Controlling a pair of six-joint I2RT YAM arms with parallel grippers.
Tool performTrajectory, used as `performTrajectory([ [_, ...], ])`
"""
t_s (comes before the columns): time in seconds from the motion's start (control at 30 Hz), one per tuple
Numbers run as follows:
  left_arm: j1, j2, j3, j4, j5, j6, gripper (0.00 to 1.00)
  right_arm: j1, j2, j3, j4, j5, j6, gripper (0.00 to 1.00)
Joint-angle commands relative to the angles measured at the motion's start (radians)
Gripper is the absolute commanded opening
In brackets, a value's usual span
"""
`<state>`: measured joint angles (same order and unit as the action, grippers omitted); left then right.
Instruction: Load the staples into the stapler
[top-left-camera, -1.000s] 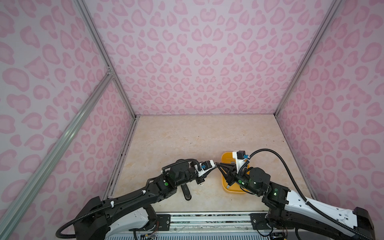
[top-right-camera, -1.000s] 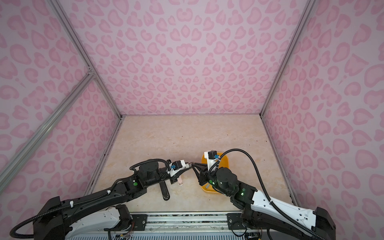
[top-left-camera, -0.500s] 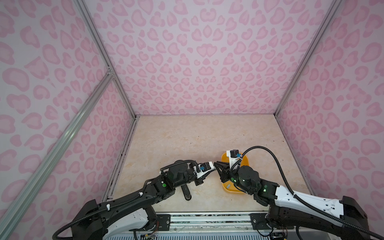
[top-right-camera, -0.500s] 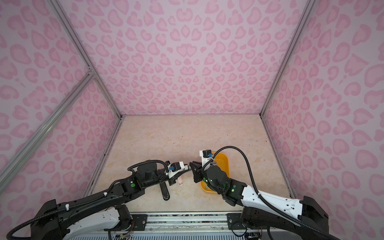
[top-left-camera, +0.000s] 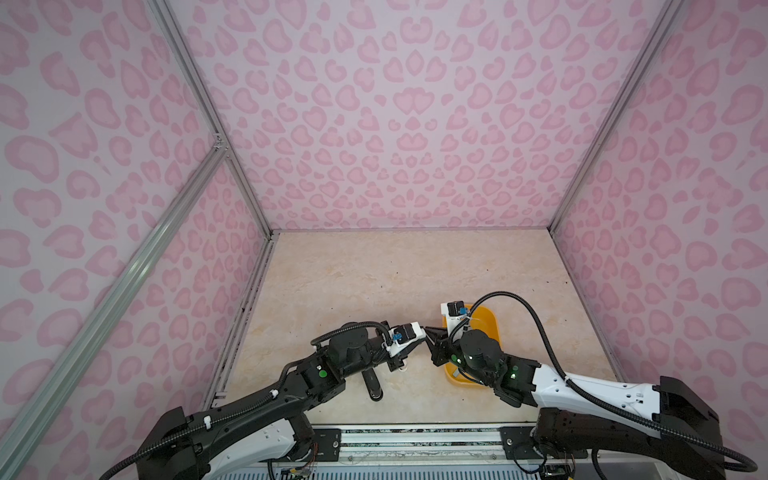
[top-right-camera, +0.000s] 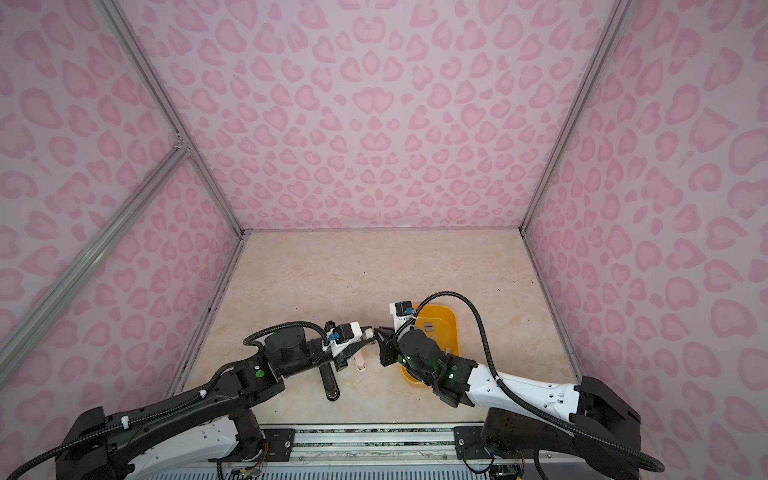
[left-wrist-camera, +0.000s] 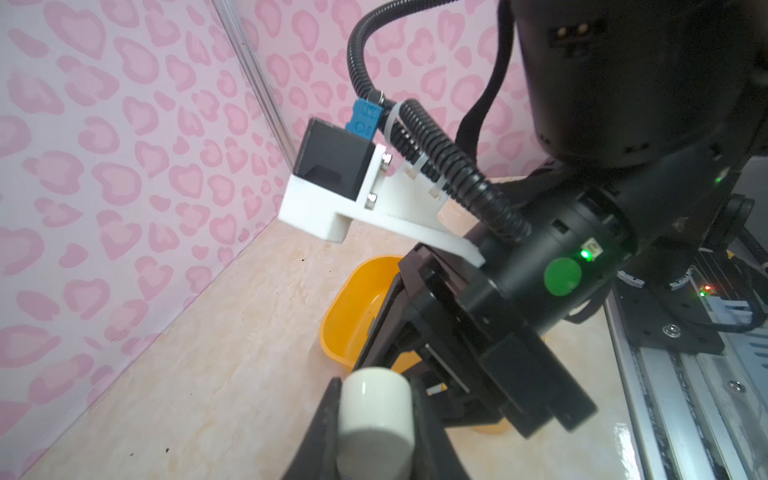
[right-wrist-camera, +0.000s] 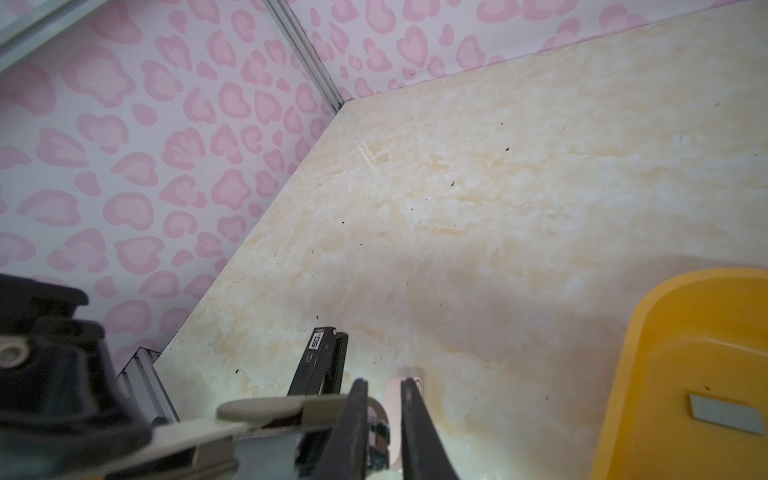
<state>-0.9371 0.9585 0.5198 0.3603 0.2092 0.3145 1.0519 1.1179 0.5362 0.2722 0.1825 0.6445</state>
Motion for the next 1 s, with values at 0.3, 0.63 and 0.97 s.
performTrajectory([
  [0.3, 0.054, -0.012, -0.063, 0.148, -0.039, -0.035, 0.03, -0.069, -0.168, -0.108, 0.033, 0.108, -0.113, 0.39],
  [0.63, 0.078, -0.065, -0.168, 0.275, 0.01, 0.062, 0.04, -0.121, -0.372, -0.305, 0.204, -0.132, -0.483, 0.66],
  [0.97, 0.078, -0.028, -0.095, 0.124, 0.272, 0.152, 0.04, -0.029, -0.443, -0.37, 0.256, -0.421, -0.778, 0.64],
])
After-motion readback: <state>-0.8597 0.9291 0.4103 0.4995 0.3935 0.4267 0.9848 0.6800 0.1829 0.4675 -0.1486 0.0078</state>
